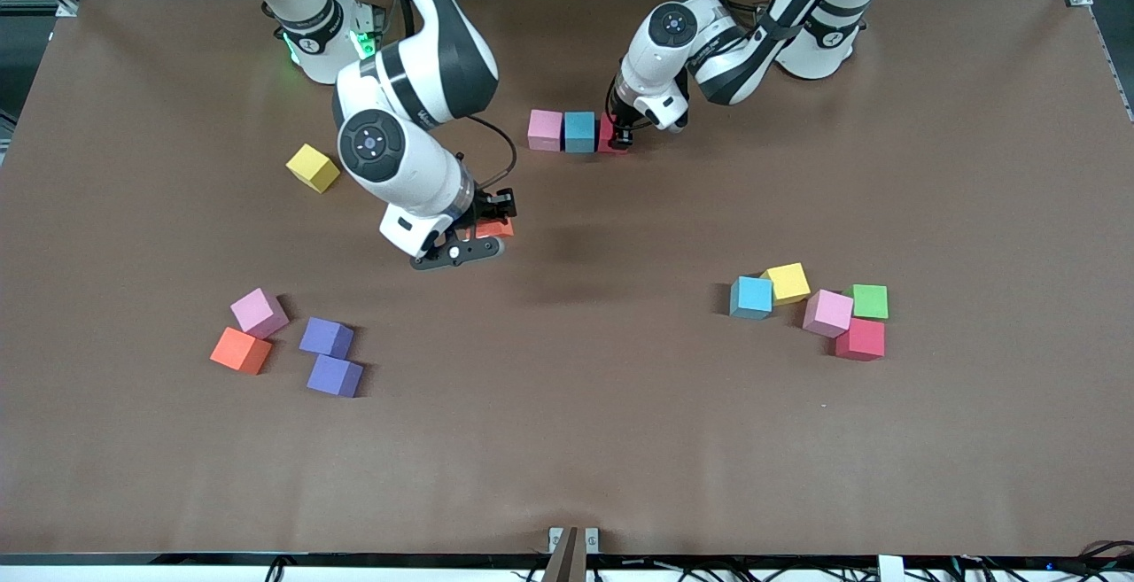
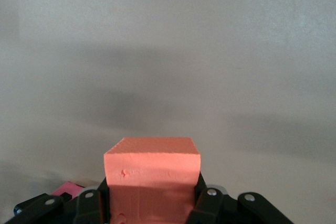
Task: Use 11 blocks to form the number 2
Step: 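Carry the orange cube with the right gripper toward the cube row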
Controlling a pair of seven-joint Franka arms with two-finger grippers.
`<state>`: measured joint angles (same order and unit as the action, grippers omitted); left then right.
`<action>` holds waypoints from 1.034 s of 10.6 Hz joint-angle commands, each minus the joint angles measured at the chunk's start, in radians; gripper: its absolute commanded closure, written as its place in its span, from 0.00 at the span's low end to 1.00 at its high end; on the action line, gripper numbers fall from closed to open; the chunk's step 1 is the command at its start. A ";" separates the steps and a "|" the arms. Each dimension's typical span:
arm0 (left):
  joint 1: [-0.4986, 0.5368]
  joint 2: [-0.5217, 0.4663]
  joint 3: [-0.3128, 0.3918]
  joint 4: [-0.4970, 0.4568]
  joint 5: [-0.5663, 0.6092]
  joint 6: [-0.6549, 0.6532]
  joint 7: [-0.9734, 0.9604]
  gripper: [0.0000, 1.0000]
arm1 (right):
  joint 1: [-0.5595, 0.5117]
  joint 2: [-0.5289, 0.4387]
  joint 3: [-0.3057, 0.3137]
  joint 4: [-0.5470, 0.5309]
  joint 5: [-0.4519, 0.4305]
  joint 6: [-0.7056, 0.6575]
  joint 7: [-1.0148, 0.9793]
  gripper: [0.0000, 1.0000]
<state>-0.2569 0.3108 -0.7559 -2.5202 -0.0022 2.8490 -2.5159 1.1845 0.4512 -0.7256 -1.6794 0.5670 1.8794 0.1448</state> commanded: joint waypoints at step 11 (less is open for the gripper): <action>-0.030 0.002 0.012 0.014 0.024 0.012 -0.052 0.64 | 0.018 -0.020 -0.006 -0.033 -0.018 0.003 0.022 0.90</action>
<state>-0.2663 0.3108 -0.7542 -2.5132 -0.0022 2.8500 -2.5327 1.1866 0.4512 -0.7253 -1.6940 0.5664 1.8794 0.1463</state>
